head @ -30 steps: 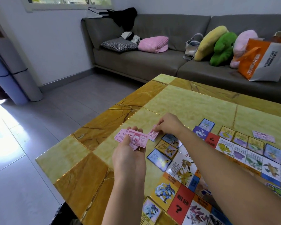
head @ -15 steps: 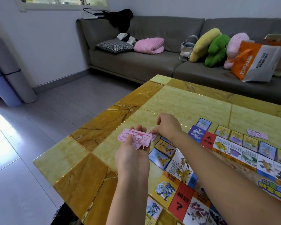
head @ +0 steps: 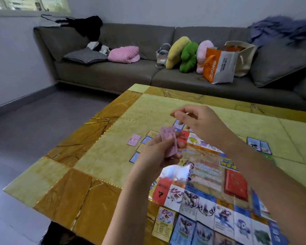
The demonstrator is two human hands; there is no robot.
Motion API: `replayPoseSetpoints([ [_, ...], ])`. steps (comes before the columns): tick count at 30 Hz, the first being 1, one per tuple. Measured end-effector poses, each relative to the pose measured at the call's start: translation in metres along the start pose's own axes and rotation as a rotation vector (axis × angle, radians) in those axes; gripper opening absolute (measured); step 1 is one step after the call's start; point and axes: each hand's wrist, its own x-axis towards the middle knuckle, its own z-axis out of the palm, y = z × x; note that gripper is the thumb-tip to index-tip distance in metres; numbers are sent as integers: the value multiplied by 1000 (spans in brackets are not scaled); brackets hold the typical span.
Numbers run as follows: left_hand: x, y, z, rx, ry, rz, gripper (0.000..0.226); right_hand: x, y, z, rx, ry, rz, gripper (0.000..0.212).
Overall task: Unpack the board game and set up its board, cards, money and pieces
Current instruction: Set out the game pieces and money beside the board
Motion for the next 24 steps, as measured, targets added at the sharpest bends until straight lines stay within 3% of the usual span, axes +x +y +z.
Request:
replayPoseSetpoints([
  [4, -11, -20, 29, 359, -318, -105, 22, -44, 0, -39, -99, -128, 58, 28],
  [10, -21, -42, 68, 506, -493, -141, 12, -105, 9, -64, -316, -200, 275, 29],
  [15, -28, -62, 84, 526, -616, -300, 19, -152, 18, -77, -411, -278, 268, 44],
  [24, -62, -116, 134, 534, -638, -456, 17, -254, 45, -92, -418, -194, 380, 34],
])
